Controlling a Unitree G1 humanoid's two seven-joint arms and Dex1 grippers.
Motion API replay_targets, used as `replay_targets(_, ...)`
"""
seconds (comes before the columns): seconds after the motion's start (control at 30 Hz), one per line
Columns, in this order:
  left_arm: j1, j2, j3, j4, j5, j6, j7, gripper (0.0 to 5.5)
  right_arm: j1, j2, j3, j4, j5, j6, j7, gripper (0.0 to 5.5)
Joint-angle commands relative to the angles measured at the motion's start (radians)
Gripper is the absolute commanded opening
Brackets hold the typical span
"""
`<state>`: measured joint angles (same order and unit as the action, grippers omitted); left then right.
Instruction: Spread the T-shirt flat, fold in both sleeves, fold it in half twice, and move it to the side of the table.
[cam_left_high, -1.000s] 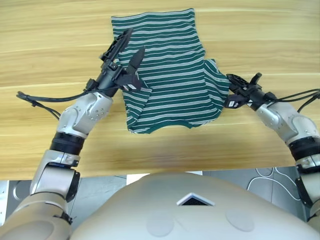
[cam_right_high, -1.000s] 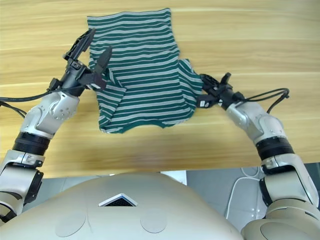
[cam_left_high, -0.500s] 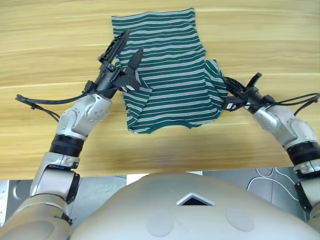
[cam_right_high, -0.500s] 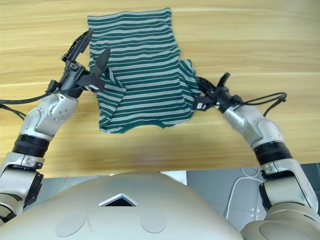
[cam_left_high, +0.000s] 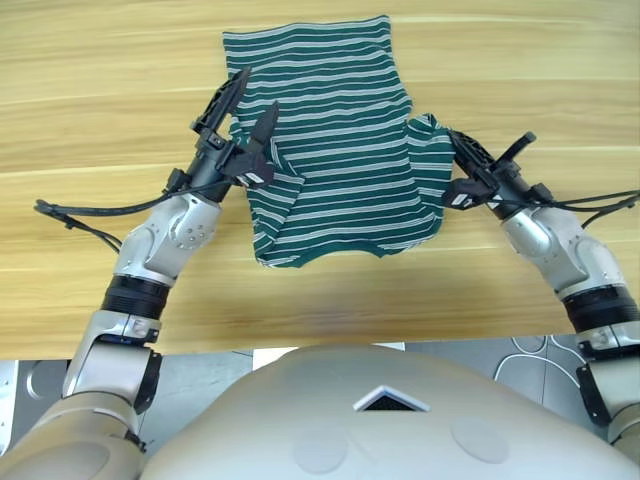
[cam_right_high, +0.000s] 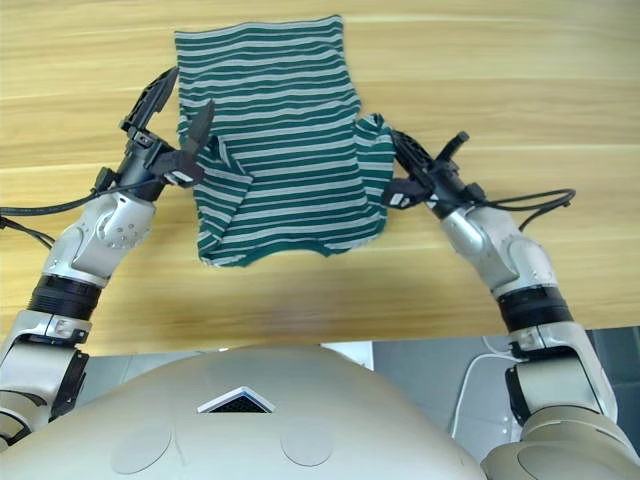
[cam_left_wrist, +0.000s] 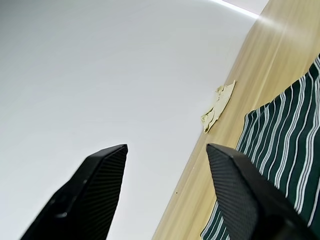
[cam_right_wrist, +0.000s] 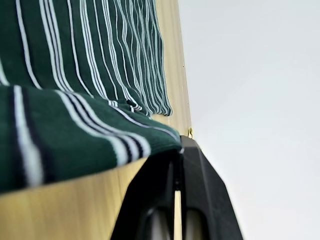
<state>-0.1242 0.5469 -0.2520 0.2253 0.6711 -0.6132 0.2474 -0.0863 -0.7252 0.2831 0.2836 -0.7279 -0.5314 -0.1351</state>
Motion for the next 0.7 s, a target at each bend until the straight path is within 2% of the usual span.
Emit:
replay_targets(0.03, 0.003, 0.001, -0.01, 0.01, 0.005, -0.016, -0.02, 2.97, -0.013, 0.013, 0.011, -0.007, -0.012, -0.015, 0.009, 0.01)
replay_targets(0.3, 0.0, -0.004, -0.035, 0.03, 0.018, -0.037, -0.039, 2.97, -0.01, 0.069, 0.104, -0.031, -0.027, -0.069, 0.066, 0.01)
replay_targets(0.6, -0.017, -0.016, -0.043, 0.059, 0.021, -0.042, -0.032, 2.97, -0.025, 0.096, 0.122, -0.028, -0.03, -0.07, 0.091, 0.01)
replay_targets(0.7, -0.02, -0.017, -0.043, 0.067, 0.024, -0.045, -0.03, 2.97, -0.027, 0.091, 0.134, -0.009, -0.028, -0.07, 0.123, 0.5)
